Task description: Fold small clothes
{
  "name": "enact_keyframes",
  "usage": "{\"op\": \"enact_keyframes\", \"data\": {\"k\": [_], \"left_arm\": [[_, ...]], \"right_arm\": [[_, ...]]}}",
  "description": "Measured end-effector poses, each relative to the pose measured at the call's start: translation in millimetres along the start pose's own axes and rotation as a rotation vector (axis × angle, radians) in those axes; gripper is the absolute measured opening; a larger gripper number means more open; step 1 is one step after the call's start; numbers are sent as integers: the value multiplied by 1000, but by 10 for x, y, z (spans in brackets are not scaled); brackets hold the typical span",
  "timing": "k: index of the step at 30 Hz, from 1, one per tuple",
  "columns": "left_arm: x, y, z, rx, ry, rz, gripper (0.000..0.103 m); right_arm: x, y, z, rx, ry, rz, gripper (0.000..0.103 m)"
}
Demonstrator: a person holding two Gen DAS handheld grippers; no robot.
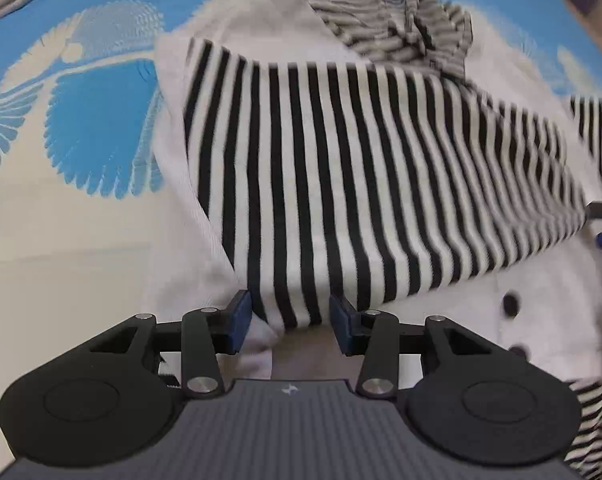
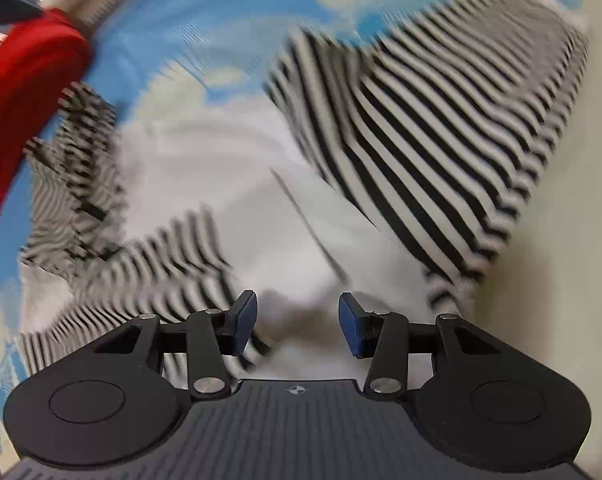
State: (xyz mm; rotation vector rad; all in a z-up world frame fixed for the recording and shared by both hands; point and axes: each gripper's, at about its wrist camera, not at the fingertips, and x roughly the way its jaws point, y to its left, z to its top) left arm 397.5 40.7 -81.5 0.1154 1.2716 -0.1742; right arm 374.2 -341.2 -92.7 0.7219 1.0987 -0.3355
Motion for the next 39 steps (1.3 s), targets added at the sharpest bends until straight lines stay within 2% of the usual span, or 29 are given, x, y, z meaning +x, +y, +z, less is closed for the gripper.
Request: {"op": "enact_keyframes", "data": {"k": [2,4,8,11,17,23,29,33,39], "left_arm": [[-71,-35,28,5,-20,9,48],[-221,-61,72,-9,-73,-2,48],[-429,-232,128,37,-170,27,55],[-432,-363,144,67,-176,46,55],[-537,-482,220,81,-213,0,56],[-491,-487,265,50,-208,7,57],[-449,-483,291,44,-202,7,57],[-431,-476,301,41,-198,6,57],[-423,-457,319,34,-197,3,57]], "right_arm": [[-47,-91,39,37,-17,11,47],[-160,-122,105,31,-60,38,47],[-408,-284,279,42,-170,51,48],[-509,-506,431,92,-206,40,48],[-675,-1111,726,224,-274,-22,48],[-727,-1523,879,303,-325,-63,48],[-563,-1752,1028,322,-312,-83,48],[-429,-1952,1111,393,-303,-84,48],[-321,-2066,1224,421,-379,-48,48]]}}
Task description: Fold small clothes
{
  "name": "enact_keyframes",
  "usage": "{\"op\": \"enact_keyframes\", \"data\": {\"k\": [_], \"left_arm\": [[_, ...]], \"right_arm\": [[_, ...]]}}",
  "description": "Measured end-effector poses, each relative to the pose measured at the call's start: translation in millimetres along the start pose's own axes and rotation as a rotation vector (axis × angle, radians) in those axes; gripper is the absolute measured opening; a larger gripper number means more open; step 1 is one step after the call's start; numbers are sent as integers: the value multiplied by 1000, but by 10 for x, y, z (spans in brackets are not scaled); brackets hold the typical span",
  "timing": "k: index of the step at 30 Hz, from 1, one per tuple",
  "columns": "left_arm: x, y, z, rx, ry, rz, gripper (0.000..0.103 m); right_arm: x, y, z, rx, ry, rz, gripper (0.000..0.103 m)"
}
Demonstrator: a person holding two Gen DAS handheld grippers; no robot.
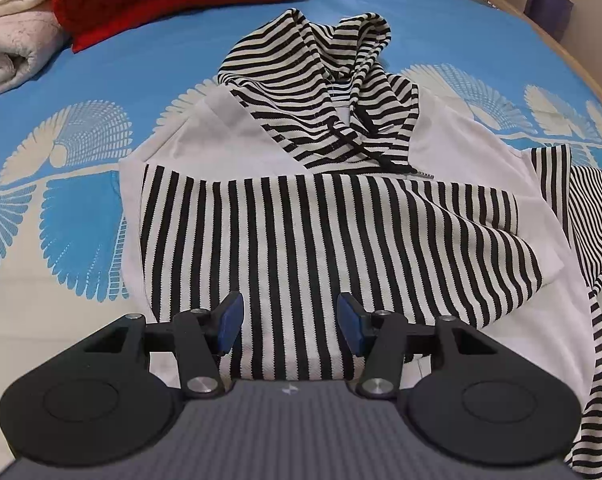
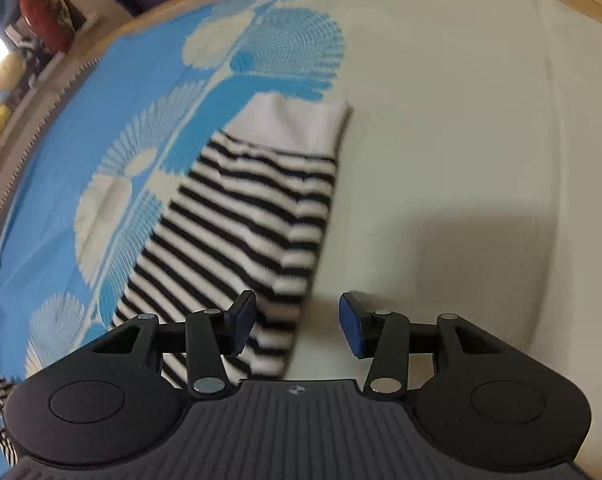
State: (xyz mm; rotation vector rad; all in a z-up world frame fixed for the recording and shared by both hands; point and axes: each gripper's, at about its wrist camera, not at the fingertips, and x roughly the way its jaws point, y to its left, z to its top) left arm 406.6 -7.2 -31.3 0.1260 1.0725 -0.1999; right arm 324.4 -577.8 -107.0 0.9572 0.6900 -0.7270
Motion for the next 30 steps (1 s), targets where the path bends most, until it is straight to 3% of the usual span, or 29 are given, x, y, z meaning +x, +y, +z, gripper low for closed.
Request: {"op": "enact_keyframes", "data": {"k": [6,8,9,14,17,21,24,26,28,30], "left_arm": [[-11,28,-4,0,-1,-2,57],[-23,46,-2,0,-3,-1,57],[-31,58,1,-3,-5,-1,57],[-102,165,33,-30,-18,-7,57],[-178,272,53,-62,-33,-9,57],[-304,472,69,-116,-59,-11,57],[-367,640,63,-157,-66,-8,57],[-413,777,73,-193,-72,-9,57],[-471,912,99,-237,-83,-19,57],[-516,1011,117,-268,-91,-31,57]], "right_arm": [[125,-43,62,1,-114,43,46],[131,-11,49,-25,-136,29,29],[135,-4,50,-26,-134,26,5],[-96,121,63,-14,-214,70,3],[-372,435,-16,-103,-280,99,3],[-845,1153,-507,-317,-327,269,3],[-1150,1707,-1227,-535,-269,469,3],[-1293,1991,-1741,-672,-164,618,3],[-1332,2219,-2285,-791,86,760,7],[-1296,2333,-2672,-868,328,784,7]]}}
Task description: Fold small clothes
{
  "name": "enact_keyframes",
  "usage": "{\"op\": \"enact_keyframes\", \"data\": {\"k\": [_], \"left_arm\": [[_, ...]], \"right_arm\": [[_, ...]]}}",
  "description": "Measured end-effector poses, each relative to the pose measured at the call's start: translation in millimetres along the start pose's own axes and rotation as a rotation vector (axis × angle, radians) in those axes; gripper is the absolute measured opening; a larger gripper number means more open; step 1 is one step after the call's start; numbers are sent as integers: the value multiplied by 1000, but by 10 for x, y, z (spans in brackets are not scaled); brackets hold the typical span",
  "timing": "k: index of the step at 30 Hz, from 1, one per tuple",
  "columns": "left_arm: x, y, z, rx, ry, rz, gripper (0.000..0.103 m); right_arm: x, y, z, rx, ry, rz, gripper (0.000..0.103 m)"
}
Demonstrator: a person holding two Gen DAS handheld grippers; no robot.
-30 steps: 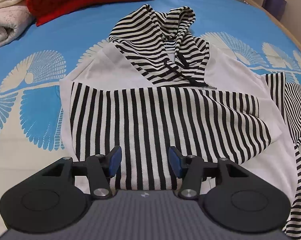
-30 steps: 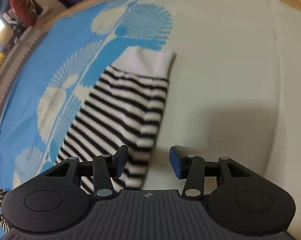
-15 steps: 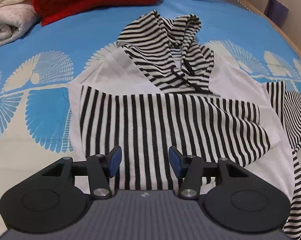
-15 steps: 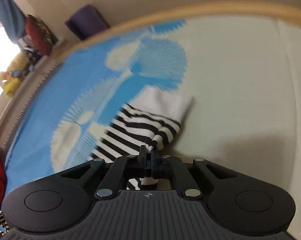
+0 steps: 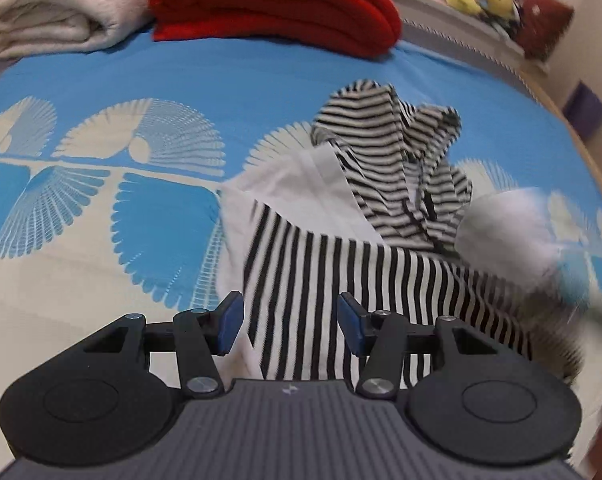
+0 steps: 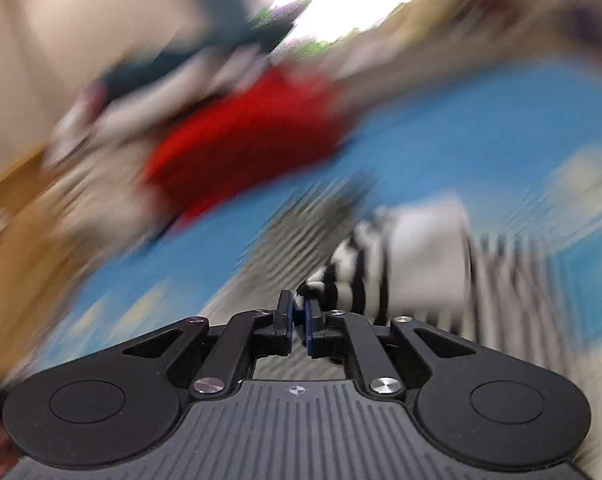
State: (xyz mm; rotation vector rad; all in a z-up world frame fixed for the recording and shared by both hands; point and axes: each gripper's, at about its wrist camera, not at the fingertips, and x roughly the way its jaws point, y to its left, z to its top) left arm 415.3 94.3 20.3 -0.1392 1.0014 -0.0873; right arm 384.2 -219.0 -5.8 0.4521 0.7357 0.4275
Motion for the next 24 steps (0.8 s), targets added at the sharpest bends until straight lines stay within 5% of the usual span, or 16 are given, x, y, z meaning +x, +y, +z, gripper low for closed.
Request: {"op": "enact_keyframes", "data": {"k": [4,7,10,12,15,24], "left_arm": [[-37,121,44,-41,-1,-7,57],[-9,143,32,-54,9,-8,57],[86,111,-18,-53,37,-11,57],[191,99,-68,-56,62,-6,57],[361,110,-128,-78,101,-4,56],[887,275,-247,-251,214,-40,52]], "right_arm": [[40,172,-86,29,133,-116,18],[-165,-4,-8,164,85,-218,32],[-227,-208,-13,244,19,-298,32],[-190,-401,-39,353,28,-435,34],[-106,-566,-21,453,68,-426,34],[-98,-774,97,460,105,-417,34]]}}
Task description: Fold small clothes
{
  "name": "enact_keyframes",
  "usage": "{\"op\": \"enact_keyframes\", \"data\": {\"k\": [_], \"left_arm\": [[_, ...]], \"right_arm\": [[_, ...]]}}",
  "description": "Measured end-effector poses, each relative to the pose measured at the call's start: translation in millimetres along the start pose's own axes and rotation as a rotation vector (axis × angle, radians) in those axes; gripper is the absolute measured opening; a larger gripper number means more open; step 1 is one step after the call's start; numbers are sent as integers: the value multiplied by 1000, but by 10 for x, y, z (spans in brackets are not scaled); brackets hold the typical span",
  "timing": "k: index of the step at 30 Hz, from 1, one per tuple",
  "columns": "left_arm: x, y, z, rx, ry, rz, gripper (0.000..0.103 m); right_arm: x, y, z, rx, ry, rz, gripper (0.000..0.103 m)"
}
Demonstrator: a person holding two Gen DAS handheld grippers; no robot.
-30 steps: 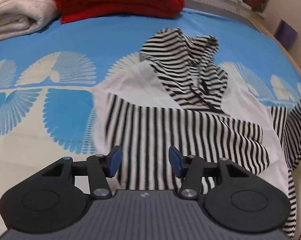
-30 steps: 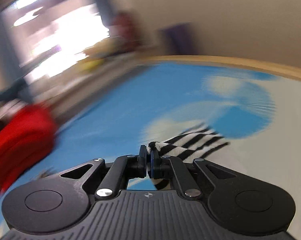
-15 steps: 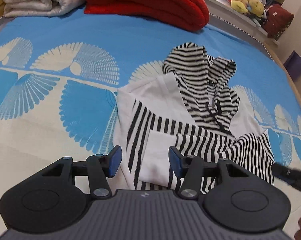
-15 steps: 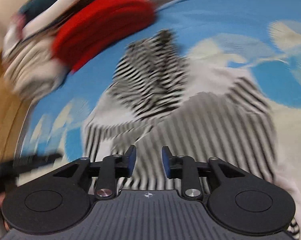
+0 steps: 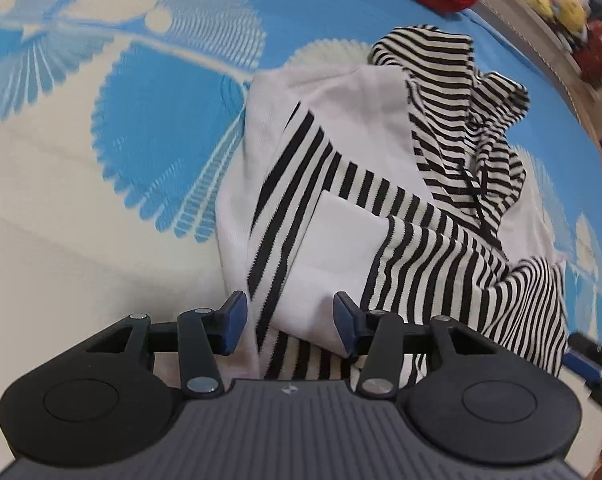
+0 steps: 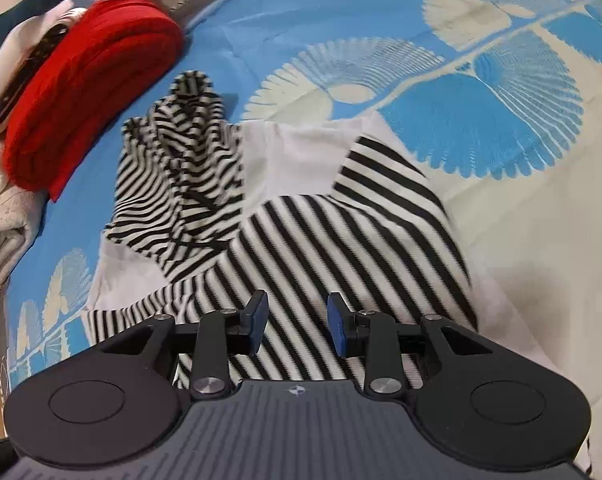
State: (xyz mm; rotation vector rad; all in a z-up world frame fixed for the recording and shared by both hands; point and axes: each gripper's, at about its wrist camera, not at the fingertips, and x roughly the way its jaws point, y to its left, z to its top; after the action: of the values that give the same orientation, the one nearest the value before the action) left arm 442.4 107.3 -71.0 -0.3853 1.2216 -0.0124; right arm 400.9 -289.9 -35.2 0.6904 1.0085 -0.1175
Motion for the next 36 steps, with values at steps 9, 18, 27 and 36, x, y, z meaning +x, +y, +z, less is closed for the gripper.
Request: {"op": "enact_keyframes", "data": {"k": [9,18,27,36], "left_arm": [[-81,-97,61,-21,-55,-13,41],[121,-103,0,30,6,37,37],[-473,-235,3,122,-148,-6,1],[-730,-51,-328,19,-93,120,4]], "right_arm": [[4,-89,97,46,-4,4,34],[17,-77,85,59,8,-8,34],[-51,-125,112,117,-42,-57,35],[142,-451,-60,307,29,-161,35]]}}
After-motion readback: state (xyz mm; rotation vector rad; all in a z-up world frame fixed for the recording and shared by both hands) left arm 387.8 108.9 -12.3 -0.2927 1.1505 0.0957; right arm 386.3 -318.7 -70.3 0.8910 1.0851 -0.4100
